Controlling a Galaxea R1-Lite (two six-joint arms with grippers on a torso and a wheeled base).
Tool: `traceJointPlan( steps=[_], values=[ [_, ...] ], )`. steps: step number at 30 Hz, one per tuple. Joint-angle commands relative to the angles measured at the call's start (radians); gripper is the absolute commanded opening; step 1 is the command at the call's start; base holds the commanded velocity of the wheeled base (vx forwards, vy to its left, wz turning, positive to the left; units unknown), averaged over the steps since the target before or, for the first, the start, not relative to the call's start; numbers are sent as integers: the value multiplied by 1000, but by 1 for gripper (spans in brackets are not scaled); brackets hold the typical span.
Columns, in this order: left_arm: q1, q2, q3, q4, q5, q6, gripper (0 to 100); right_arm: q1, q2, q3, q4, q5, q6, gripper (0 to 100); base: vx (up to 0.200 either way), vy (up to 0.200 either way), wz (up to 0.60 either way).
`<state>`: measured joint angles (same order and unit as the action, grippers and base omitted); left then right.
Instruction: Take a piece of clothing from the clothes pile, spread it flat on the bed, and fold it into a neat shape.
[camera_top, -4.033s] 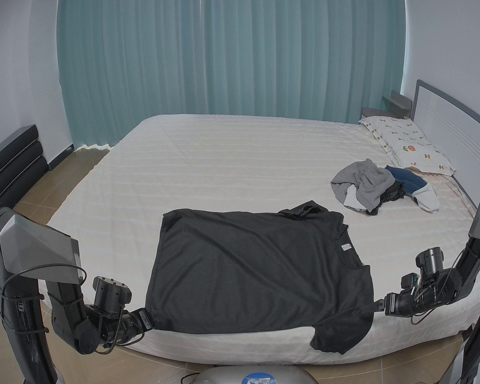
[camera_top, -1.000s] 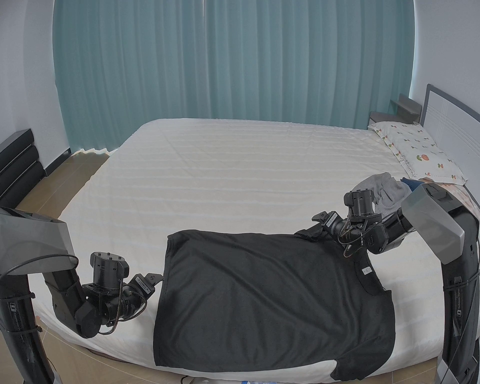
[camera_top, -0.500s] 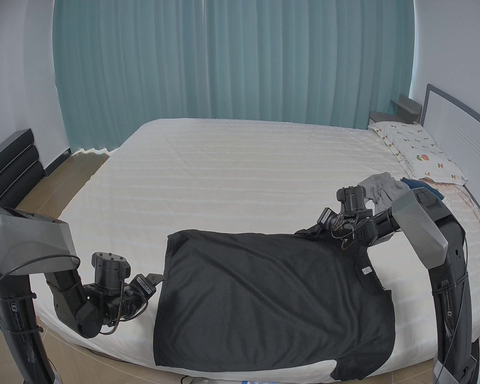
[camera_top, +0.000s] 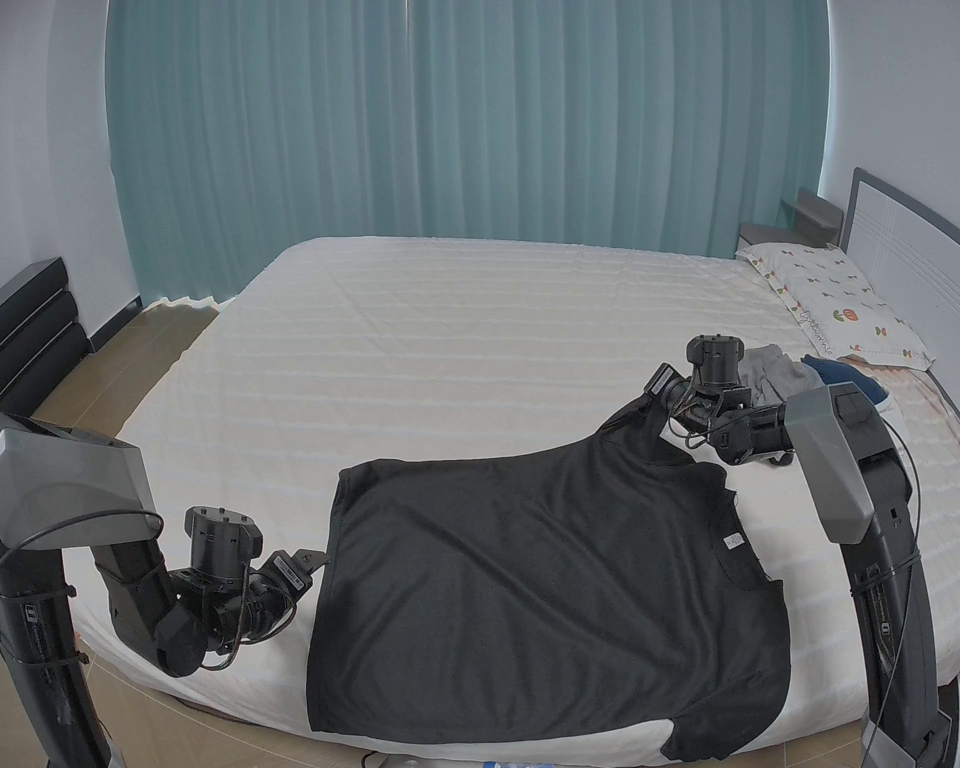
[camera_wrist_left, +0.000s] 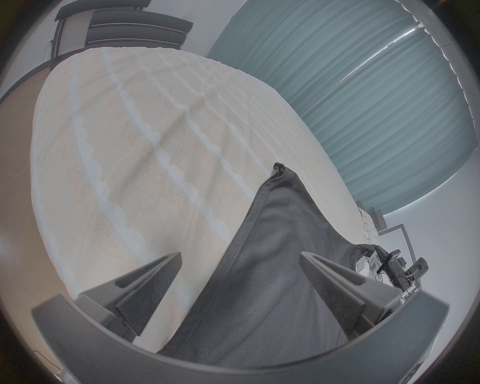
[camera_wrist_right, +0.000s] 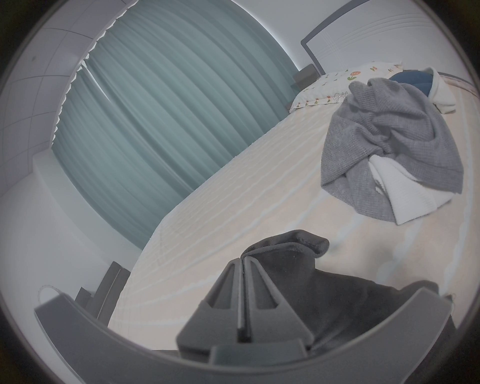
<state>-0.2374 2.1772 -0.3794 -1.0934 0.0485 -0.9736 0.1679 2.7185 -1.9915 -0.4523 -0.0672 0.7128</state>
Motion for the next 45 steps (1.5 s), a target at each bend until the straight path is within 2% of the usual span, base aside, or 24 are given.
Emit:
traceJointPlan(
  steps=[1, 4, 9, 12, 17, 21, 23, 27, 29, 34, 38, 41, 42, 45],
  values=[
    [0, 16, -3, 0, 1, 0, 100, 5, 47, -9, -45, 4, -19, 100, 0, 0, 0],
    [0, 18, -3, 0, 1, -2, 100, 7, 72, -9, -86, 24, -36, 100, 0, 0, 0],
    [0, 18, -3, 0, 1, -2, 100, -5, 60, -9, -43, 27, -36, 100, 0, 0, 0],
    [0, 18, -3, 0, 1, -2, 100, -16, 27, -9, -40, 29, -12, 100, 0, 0, 0],
    [0, 16, -6, 0, 1, -4, 100, -22, -36, -9, -52, 29, 109, 100, 0, 0, 0],
    [9, 4, -35, -13, 2, -20, 100, -36, -63, 57, -42, 21, 109, 100, 0, 0, 0],
    [23, -11, -85, -11, 2, -48, 100, -53, -111, 161, -52, 38, 111, 100, 0, 0, 0],
    [66, -14, -202, 35, 2, -48, 100, -85, -209, 342, -81, 147, 119, 100, 0, 0, 0],
    [79, -10, -274, 89, 2, -45, 100, -93, -240, 421, -98, 176, 113, 100, 0, 0, 0],
    [102, 59, -550, 296, -10, -45, 100, -94, -275, 571, -187, 181, 103, 100, 0, 0, 0],
    [102, 167, -713, 348, -9, -43, 100, -94, -292, 640, -220, 182, 83, 100, 0, 0, 0],
    [95, 242, -802, 371, -9, -5, 100, -96, -295, 663, -235, 182, 77, 100, 0, 0, 0],
    [92, 289, -879, 389, -2, 30, 100, -96, -293, 668, -244, 182, 77, 100, 0, 0, 0],
    [90, 354, -995, 449, 4, 41, 100, -94, -286, 666, -247, 182, 80, 100, 0, 0, 0]
  ],
)
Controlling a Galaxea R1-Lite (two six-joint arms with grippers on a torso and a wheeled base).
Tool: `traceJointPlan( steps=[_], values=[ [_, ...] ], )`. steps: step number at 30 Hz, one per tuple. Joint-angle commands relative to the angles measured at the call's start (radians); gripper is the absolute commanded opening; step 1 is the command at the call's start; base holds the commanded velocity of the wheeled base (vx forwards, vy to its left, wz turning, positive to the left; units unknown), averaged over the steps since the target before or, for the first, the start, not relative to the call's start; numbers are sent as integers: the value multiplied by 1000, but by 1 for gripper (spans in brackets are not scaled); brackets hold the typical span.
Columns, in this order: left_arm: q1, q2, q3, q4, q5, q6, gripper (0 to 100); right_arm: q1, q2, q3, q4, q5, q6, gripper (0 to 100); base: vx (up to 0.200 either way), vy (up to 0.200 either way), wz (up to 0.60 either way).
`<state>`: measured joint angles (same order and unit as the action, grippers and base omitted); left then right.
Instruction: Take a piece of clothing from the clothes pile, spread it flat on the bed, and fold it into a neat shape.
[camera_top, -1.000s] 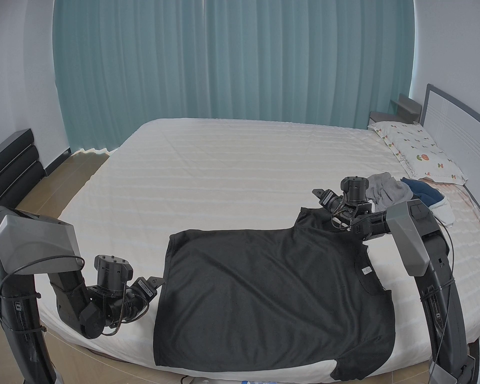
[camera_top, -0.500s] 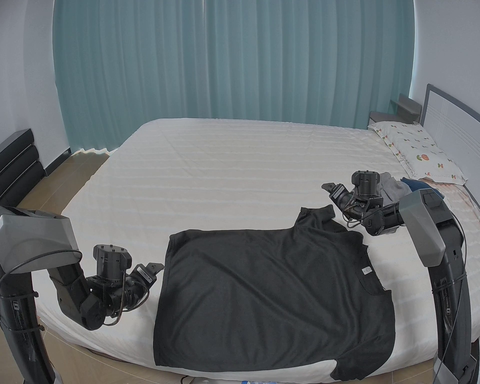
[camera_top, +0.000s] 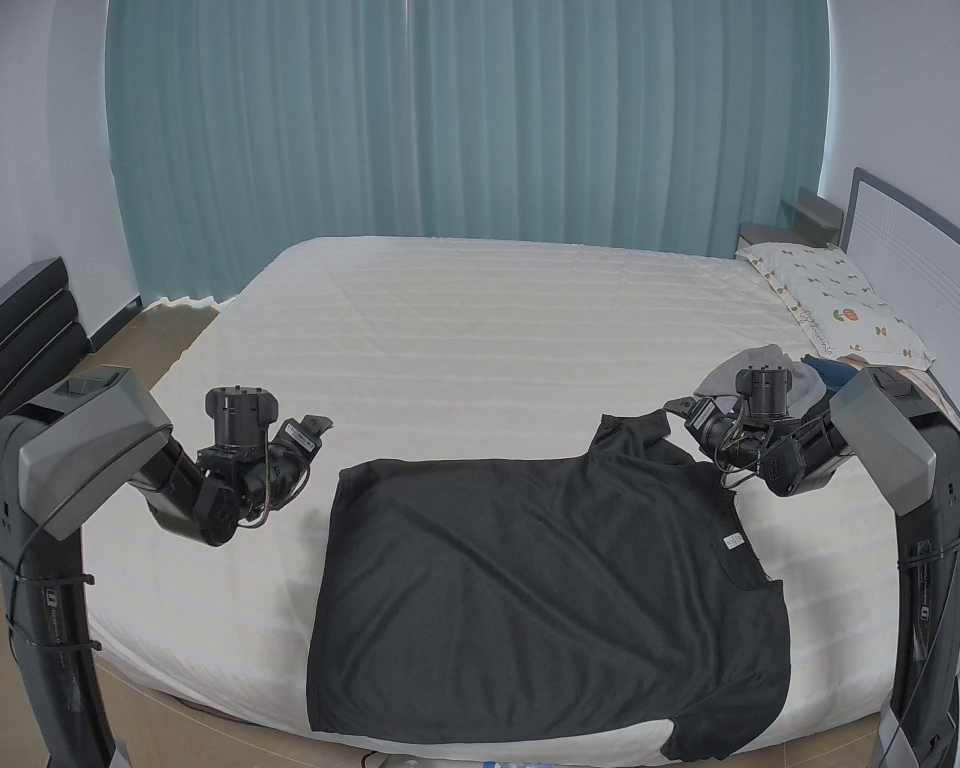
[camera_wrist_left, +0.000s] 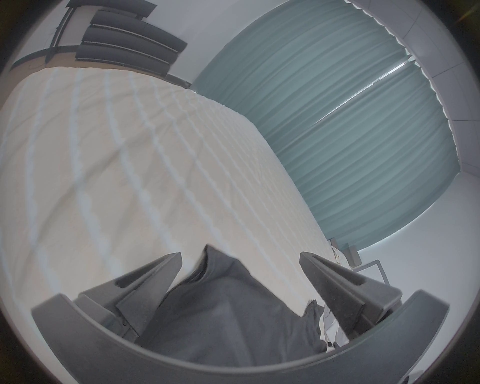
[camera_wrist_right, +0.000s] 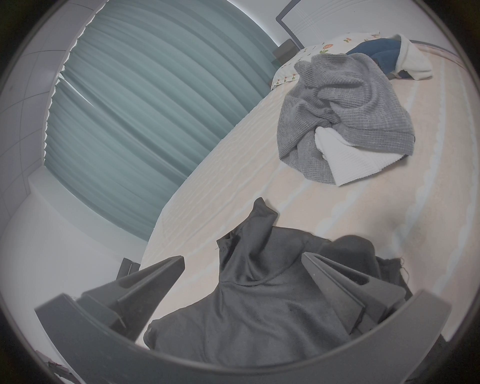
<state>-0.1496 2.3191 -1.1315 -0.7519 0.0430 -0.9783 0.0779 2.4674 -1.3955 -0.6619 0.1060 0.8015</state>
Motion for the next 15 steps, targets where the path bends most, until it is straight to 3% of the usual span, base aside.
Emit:
traceJointPlan(
  steps=[1, 5, 15],
  values=[
    [1, 218, -255, 115, 11, 47, 100, -4, -33, 70, -38, 11, -8, 100, 0, 0, 0],
    [-5, 298, -360, 181, 31, 50, 100, 3, -30, 67, -39, 11, -8, 100, 0, 0, 0],
    [-24, 329, -386, 184, 52, 118, 100, 2, -24, 58, -50, 11, -8, 100, 0, 0, 0]
  ],
)
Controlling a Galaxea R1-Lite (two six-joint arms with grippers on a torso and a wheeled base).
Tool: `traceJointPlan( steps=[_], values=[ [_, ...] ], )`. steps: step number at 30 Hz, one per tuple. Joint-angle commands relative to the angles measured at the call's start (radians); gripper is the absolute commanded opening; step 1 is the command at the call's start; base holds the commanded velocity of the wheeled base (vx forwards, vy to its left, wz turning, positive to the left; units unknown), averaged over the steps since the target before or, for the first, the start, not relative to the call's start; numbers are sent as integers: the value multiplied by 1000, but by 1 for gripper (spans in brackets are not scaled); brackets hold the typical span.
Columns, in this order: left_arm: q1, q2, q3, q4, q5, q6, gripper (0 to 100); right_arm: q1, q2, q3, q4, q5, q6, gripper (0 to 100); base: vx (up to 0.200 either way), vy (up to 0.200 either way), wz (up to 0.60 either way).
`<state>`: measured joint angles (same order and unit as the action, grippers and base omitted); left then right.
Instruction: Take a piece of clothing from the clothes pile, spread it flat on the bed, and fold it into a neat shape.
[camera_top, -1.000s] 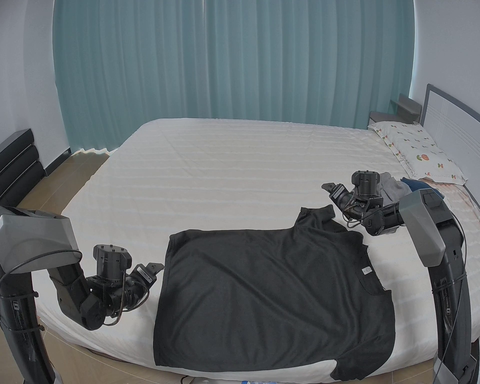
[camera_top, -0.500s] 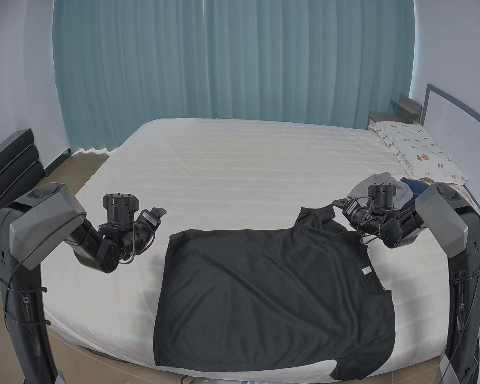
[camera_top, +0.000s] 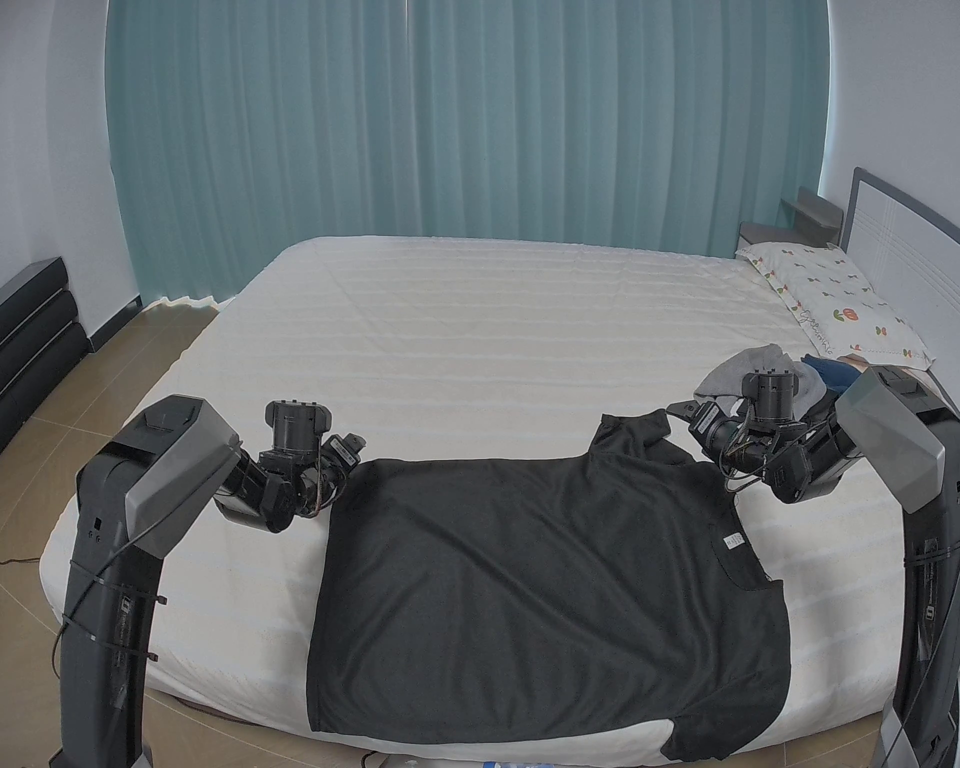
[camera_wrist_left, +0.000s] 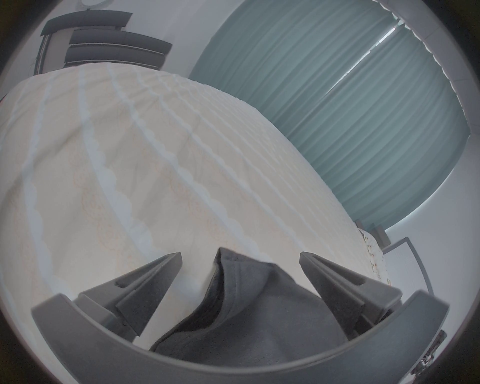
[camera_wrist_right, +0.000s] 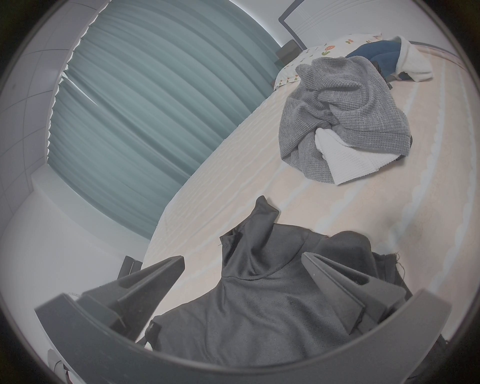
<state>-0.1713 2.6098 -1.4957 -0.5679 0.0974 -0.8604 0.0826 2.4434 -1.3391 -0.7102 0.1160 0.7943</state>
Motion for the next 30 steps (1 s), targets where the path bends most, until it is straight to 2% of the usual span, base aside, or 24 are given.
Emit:
traceJointPlan(
  steps=[1, 7, 8, 12, 17, 21, 30],
  values=[
    [-4, 42, -35, 2, -2, 0, 100, -4, 0, 3, -2, 1, -1, 100, 0, 0, 0],
    [-17, 87, -110, 3, 16, 3, 100, -10, 12, 3, -3, -2, -4, 100, 0, 0, 0],
    [-17, 87, -110, 3, 16, 3, 0, -10, 12, 3, -3, -2, -4, 100, 0, 0, 0],
    [-14, 87, -118, -3, 34, -2, 0, -37, 22, -2, 3, -1, -26, 100, 0, 0, 0],
    [-4, 76, -144, -14, 90, -5, 0, -72, 63, -14, 9, -2, -138, 100, 0, 0, 0],
    [15, 61, -195, -7, 130, -3, 0, -99, 95, -69, 31, 1, -141, 100, 0, 0, 0],
    [33, 46, -195, 17, 130, 6, 0, -104, 180, -179, 95, 4, -147, 100, 0, 0, 0]
  ],
)
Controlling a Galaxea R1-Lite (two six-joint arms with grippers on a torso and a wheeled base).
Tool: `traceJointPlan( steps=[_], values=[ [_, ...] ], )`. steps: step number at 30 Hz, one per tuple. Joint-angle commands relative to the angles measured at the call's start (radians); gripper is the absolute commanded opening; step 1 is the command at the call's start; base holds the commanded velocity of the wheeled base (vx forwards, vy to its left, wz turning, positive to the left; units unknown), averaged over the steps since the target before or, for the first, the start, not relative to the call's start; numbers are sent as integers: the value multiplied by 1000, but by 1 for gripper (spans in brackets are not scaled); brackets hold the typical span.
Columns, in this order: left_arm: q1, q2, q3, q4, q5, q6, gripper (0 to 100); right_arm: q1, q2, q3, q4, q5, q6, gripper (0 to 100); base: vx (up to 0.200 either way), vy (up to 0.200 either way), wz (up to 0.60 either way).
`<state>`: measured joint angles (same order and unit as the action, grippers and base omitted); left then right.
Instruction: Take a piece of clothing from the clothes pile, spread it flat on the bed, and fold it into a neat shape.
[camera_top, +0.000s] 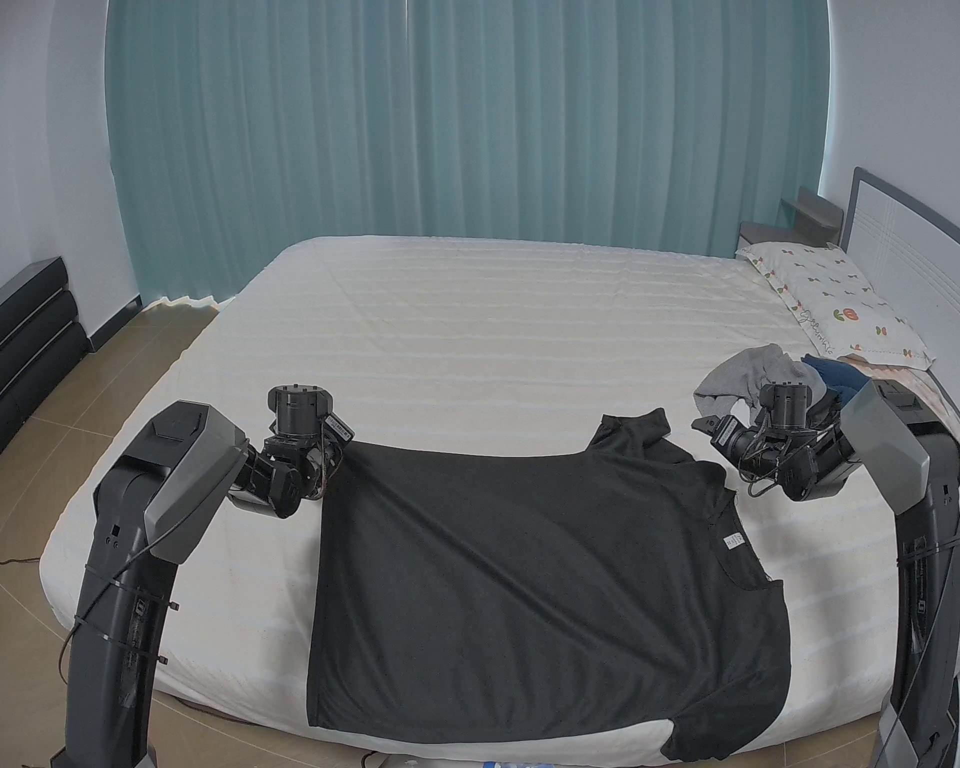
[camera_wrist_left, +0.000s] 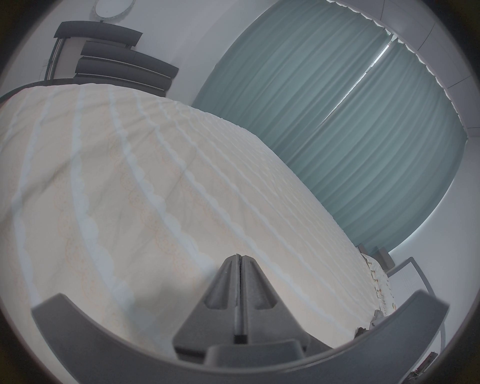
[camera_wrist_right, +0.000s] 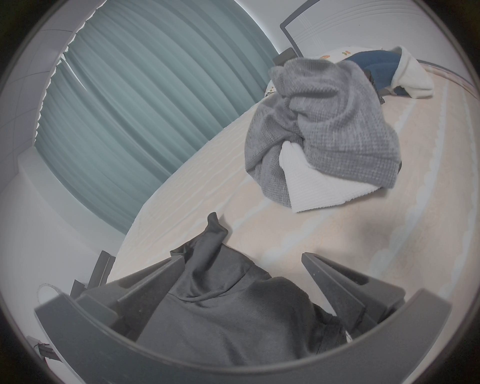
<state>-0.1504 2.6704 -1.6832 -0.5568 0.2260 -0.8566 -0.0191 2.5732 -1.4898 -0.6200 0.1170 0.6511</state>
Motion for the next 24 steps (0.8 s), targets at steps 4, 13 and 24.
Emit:
traceJointPlan(
  steps=[4, 13, 24],
  values=[
    [15, -11, -7, 6, 0, 25, 0, -1, 61, -29, 5, 23, -5, 100, 0, 0, 0],
    [14, -6, -7, 8, 0, 34, 0, 4, 107, -72, -1, 39, 2, 0, 0, 0, 0],
    [26, -4, -24, -2, 3, 36, 0, -10, 116, -102, -69, 32, 32, 0, 0, 0, 0]
  ],
)
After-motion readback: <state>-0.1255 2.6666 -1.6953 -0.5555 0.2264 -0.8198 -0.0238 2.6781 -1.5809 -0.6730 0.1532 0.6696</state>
